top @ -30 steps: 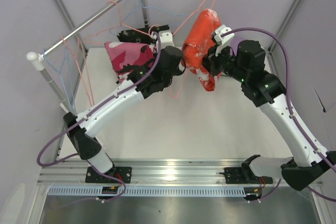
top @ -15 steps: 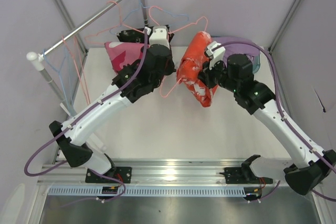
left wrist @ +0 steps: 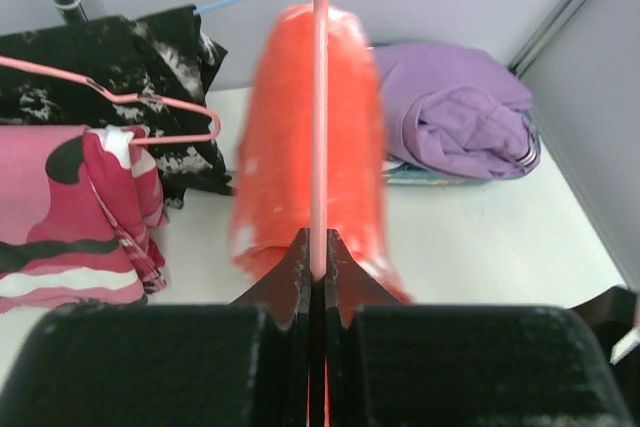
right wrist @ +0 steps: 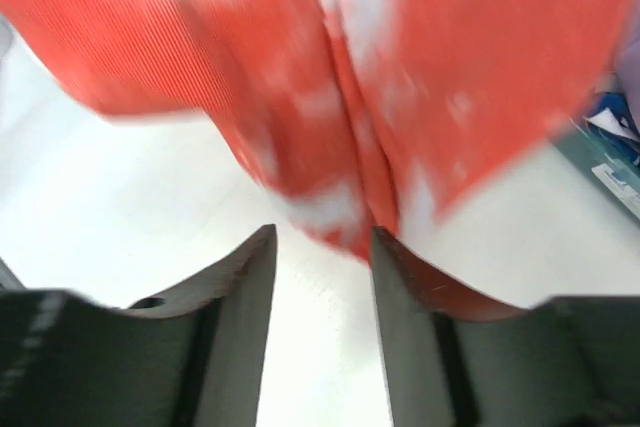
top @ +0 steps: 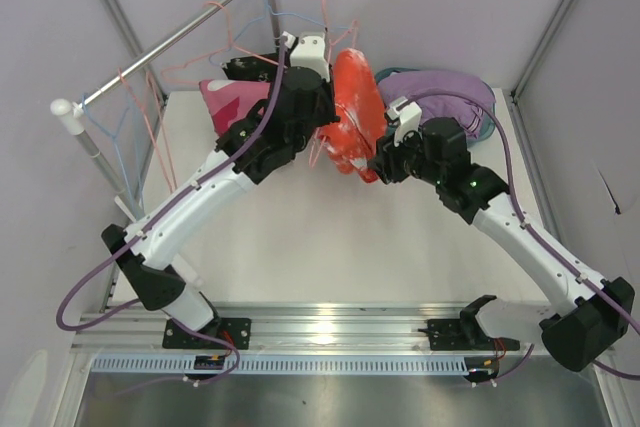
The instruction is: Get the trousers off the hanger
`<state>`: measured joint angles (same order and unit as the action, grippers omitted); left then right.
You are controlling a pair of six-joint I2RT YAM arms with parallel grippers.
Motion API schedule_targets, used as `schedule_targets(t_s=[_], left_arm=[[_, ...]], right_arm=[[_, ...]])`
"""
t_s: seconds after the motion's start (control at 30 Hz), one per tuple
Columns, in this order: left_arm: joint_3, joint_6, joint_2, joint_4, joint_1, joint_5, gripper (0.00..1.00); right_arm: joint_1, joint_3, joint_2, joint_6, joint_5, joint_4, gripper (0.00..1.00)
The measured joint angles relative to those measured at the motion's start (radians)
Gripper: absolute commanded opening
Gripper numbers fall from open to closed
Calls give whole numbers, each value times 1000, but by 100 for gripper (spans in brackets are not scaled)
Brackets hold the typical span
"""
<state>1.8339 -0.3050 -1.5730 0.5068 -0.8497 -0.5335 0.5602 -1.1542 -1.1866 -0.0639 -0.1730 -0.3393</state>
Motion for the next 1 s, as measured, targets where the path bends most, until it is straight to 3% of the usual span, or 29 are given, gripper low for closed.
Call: schedule_targets(t_s=[0.07, 0.1, 0.17, 0.23, 0.3, 0.33, 0.37, 0.47, 0.63, 1.0], left_arm=[[19, -1, 0, -3, 8, 10, 0], [30, -1, 0, -1, 11, 14, 0], [61, -1, -3, 14, 15, 20, 0], [83, -2, -6, 24, 15, 31, 0], [101, -3, -10, 31, 15, 42, 0], [109, -4, -12, 32, 15, 44, 0], [125, -6, -19, 43, 15, 43, 0], [191, -10, -51, 74, 15, 38, 0], [332, -21, -129, 141, 14, 34, 0], [347, -66, -140, 218, 14, 47, 0]], right_arm=[[-4, 8, -6, 3, 0, 0, 14], [-6, 8, -11, 2, 0, 2, 8], [-9, 8, -19, 9, 0, 11, 9], [-11, 10, -27, 15, -2, 21, 44], [-11, 10, -32, 18, -8, 29, 66], [-10, 10, -34, 18, -17, 34, 71], [-4, 16, -32, 11, -19, 52, 83], [41, 87, 5, -19, -11, 166, 96], [133, 210, 72, -46, 83, 304, 99], [139, 122, -45, -188, 383, 377, 99]])
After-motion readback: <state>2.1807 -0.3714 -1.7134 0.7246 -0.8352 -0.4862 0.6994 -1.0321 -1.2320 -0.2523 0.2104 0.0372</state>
